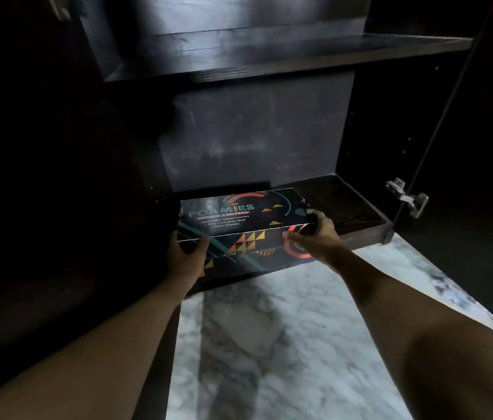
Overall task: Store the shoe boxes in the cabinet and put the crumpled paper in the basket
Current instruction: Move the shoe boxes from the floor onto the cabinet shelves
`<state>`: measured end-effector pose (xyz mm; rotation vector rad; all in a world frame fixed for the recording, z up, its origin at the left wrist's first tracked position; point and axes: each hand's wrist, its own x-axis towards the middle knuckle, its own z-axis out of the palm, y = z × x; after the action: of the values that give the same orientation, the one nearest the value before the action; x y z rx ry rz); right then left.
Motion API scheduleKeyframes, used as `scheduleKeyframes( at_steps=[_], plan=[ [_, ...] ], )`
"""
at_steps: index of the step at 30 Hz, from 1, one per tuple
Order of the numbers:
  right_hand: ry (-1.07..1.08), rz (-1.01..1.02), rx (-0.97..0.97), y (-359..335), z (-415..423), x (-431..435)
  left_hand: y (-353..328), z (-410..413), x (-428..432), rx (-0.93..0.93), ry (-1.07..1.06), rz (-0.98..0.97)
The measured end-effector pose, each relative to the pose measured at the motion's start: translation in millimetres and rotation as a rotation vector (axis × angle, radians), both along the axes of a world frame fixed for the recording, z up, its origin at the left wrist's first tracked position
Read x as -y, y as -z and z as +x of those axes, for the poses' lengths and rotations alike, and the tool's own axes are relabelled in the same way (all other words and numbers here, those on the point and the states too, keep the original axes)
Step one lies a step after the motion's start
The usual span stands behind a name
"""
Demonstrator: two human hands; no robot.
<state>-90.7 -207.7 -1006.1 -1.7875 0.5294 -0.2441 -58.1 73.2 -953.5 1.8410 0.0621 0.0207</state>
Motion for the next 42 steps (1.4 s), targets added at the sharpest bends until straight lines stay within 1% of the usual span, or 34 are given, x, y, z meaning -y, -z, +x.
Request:
scheduleKeyframes(
  at_steps=[2,4,6,7,9,10,13,15,17,18,20,21,25,28,33,37,42],
  plan=[
    [0.003,-0.019,-0.008,-1.9,8.0,-4.5,6.6,7.5,0.8,0.002,0.002,0.044],
    [0.048,-0.109,-0.052,-23.2,2.3,-20.7,12.1,10.6,2.3,-0.017,0.035,0.089],
    [0.086,-0.182,-0.088,-22.9,4.4,-24.5,19.3,13.6,4.7,-0.027,0.076,0.184],
    [0.093,-0.213,-0.102,-19.8,6.0,-25.2,22.6,16.3,5.9,-0.027,0.129,0.288],
    [0.099,-0.265,-0.114,-12.5,9.2,-26.0,23.3,13.3,6.7,-0.052,0.218,0.554],
    [0.100,-0.285,-0.109,-10.0,10.5,-26.5,24.9,11.1,6.3,-0.049,0.242,0.629],
    [0.126,-0.367,-0.128,-8.6,12.5,-31.3,32.6,4.0,1.4,0.094,0.293,0.842],
    [0.204,-0.513,-0.132,-8.5,8.7,-40.0,37.2,-2.0,-1.7,0.174,0.378,1.038],
    [0.311,-0.696,-0.061,-4.8,2.7,-48.8,42.3,-2.9,-1.9,0.187,0.421,1.150],
    [0.328,-0.778,-0.021,-1.9,1.4,-52.2,43.5,-1.3,-0.6,0.185,0.418,1.178],
    [0.253,-0.894,0.002,4.7,5.2,-56.1,42.5,5.7,5.9,0.173,0.401,1.203],
    [0.182,-0.900,-0.004,6.7,9.9,-57.3,41.1,11.0,9.8,0.147,0.396,1.197],
    [-0.002,-0.665,-0.013,3.8,37.9,-59.5,32.3,40.8,22.8,0.041,0.400,1.122],
    [-0.092,-0.596,-0.050,1.8,61.7,-58.3,25.8,73.2,25.2,-0.032,0.401,1.075],
    [-0.170,-0.521,-0.093,4.8,94.8,-55.8,15.8,115.4,30.9,-0.115,0.436,1.033],
    [-0.159,-0.468,-0.085,4.0,117.0,-61.3,12.5,137.8,30.9,-0.152,0.486,1.044],
    [-0.156,-0.451,-0.099,7.9,122.8,-71.4,23.9,146.3,26.5,-0.129,0.482,1.064]
  ],
)
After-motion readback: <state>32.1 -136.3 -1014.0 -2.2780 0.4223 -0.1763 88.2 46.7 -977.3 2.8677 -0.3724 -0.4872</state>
